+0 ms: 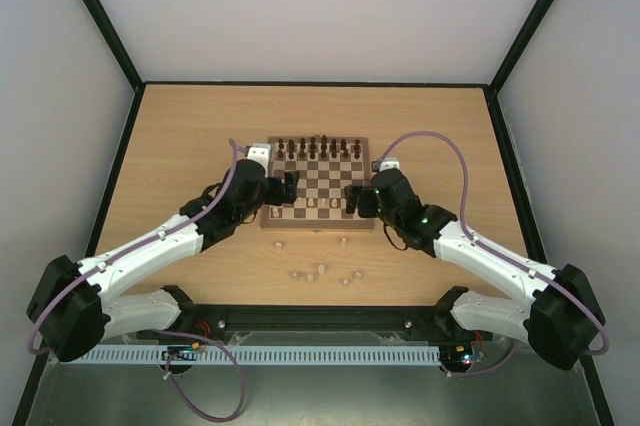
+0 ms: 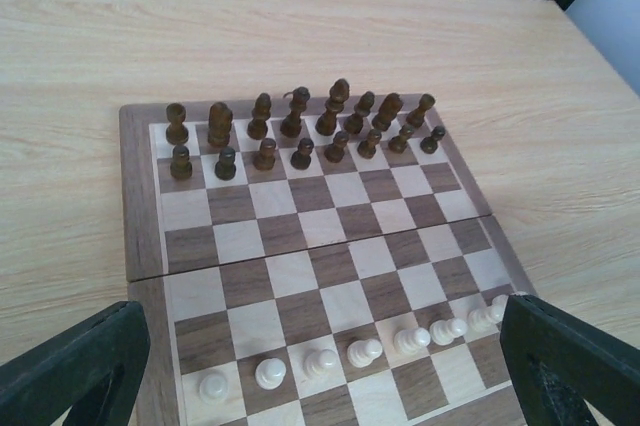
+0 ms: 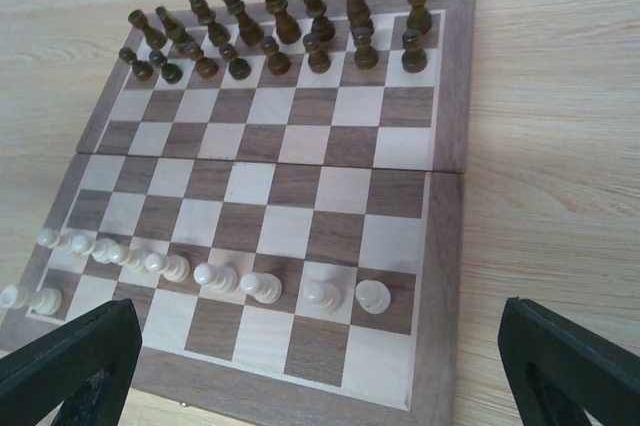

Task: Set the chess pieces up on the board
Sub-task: Pick up the chess piece at the center of the board, then place the chess piece on the chessboard, then pick up the chess piece at the center of the board.

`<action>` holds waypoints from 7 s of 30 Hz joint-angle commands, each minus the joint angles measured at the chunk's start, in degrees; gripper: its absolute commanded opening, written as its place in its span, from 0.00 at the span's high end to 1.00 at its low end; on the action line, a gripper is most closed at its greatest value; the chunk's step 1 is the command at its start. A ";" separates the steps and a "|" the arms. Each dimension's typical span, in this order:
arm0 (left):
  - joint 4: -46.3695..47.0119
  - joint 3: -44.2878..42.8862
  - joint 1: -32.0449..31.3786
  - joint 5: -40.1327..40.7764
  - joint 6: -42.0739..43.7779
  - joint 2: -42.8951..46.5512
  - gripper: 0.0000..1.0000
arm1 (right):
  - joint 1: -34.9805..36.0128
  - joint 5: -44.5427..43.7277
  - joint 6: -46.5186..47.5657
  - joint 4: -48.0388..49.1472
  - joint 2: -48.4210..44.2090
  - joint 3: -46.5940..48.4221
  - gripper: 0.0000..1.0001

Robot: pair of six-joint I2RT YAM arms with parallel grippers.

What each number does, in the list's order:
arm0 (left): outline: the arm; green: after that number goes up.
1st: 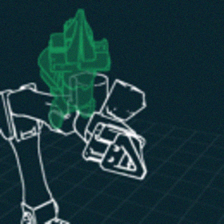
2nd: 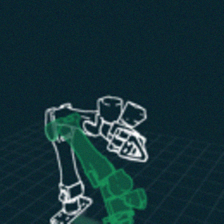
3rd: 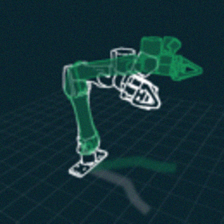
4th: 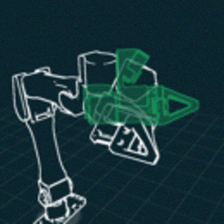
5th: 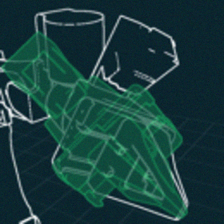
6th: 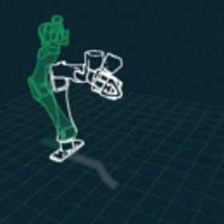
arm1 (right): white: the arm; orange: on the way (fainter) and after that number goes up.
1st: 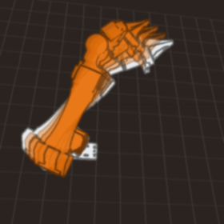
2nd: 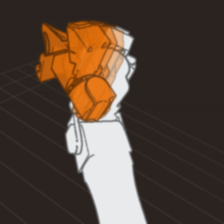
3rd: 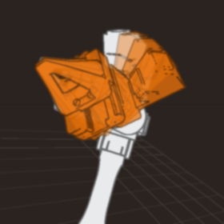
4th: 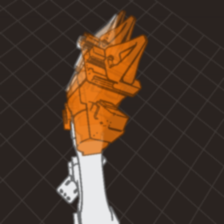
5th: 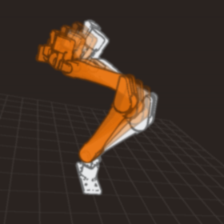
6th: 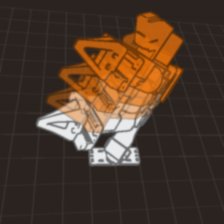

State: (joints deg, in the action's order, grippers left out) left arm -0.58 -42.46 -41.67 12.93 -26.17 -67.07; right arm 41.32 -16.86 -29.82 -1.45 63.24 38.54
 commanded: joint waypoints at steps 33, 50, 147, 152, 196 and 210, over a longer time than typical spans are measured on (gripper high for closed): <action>0.84 1.22 -0.93 2.70 0.51 4.48 0.01 | 1.04 2.08 3.37 -2.77 3.16 3.17 0.00; 1.17 1.24 -0.93 2.60 0.49 3.09 0.01 | 3.18 9.79 2.23 -12.07 2.22 4.95 0.18; -0.21 0.77 -0.90 3.77 1.48 5.01 0.01 | 5.79 3.85 3.28 -22.91 35.52 25.56 0.99; -0.21 0.66 -0.96 3.76 1.60 4.93 0.01 | 5.72 4.11 3.43 -22.51 35.55 25.44 0.98; -11.45 -5.97 -1.83 0.06 -1.41 -0.84 0.01 | 5.85 8.54 0.92 -15.95 3.94 3.68 0.34; -23.74 0.48 -19.98 12.89 -21.99 7.24 0.01 | 5.80 11.11 -0.10 -10.28 -4.53 -3.85 0.32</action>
State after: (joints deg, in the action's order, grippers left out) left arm -18.28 -44.60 -59.09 19.16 -39.83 -62.98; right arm 47.24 -7.73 -29.15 -12.93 59.09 36.12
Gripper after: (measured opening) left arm 0.990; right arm 0.674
